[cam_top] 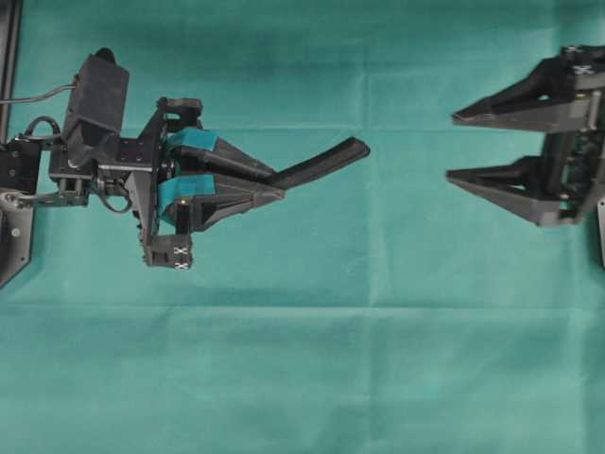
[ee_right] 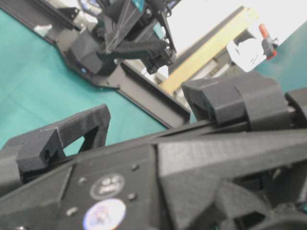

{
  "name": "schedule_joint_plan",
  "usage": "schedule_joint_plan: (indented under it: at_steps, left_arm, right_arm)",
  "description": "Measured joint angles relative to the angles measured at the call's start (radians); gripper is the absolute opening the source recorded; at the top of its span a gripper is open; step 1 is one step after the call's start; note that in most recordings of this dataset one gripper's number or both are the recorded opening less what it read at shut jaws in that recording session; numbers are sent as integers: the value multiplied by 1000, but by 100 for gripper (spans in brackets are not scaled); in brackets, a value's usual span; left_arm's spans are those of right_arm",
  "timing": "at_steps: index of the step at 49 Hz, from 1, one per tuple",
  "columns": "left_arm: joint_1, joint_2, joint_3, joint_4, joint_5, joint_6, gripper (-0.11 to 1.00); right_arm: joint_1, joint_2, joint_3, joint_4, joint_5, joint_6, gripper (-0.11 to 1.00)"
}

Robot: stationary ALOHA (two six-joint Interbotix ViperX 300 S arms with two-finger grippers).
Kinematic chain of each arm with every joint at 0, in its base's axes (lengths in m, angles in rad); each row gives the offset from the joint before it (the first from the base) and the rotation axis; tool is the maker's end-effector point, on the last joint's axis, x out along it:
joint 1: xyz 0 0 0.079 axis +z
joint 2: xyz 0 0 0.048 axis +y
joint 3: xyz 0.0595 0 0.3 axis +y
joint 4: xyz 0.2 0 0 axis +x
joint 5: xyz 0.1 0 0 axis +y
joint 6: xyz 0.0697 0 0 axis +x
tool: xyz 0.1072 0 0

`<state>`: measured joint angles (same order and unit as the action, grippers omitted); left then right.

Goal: Peel off the Velcro with your right arm.
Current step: 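Lift the strap with the left gripper, raising its free end upward, then move the open right gripper toward the strap's free end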

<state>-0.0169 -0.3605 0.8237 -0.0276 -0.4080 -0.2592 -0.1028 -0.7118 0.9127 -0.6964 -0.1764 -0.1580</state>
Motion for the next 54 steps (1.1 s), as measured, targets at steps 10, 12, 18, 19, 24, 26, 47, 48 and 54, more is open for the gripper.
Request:
schedule_joint_plan:
  at_steps: [10, 12, 18, 19, 24, 26, 47, 48, 54]
  left_arm:
    - [0, 2, 0, 0, -5, -25, 13]
    - [0, 2, 0, -2, -5, -26, 13]
    - [0, 2, 0, -2, -5, -26, 13]
    - [2, 2, 0, -2, -5, -26, 13]
    - [6, 2, 0, -2, -3, -28, 13]
    - [8, 2, 0, -2, -3, -28, 13]
    - [15, 2, 0, -2, 2, -29, 13]
    - [15, 2, 0, -2, 2, -29, 13]
    - [15, 3, 0, -3, 3, -29, 13]
  right_arm:
    - [-2, 77, -37, 0, -29, -17, 93]
    - [-2, 89, -41, -2, -37, -17, 92]
    - [-2, 120, -58, -5, -57, -17, 89]
    - [-2, 123, -61, -5, -60, -17, 88]
    - [-2, 141, -72, -5, -77, -17, 88]
    - [-2, 149, -74, -5, -87, -17, 88]
    - [2, 201, -103, -6, -126, -17, 88]
    - [3, 202, -104, -6, -126, -18, 88]
    - [2, 216, -112, -6, -126, -17, 88]
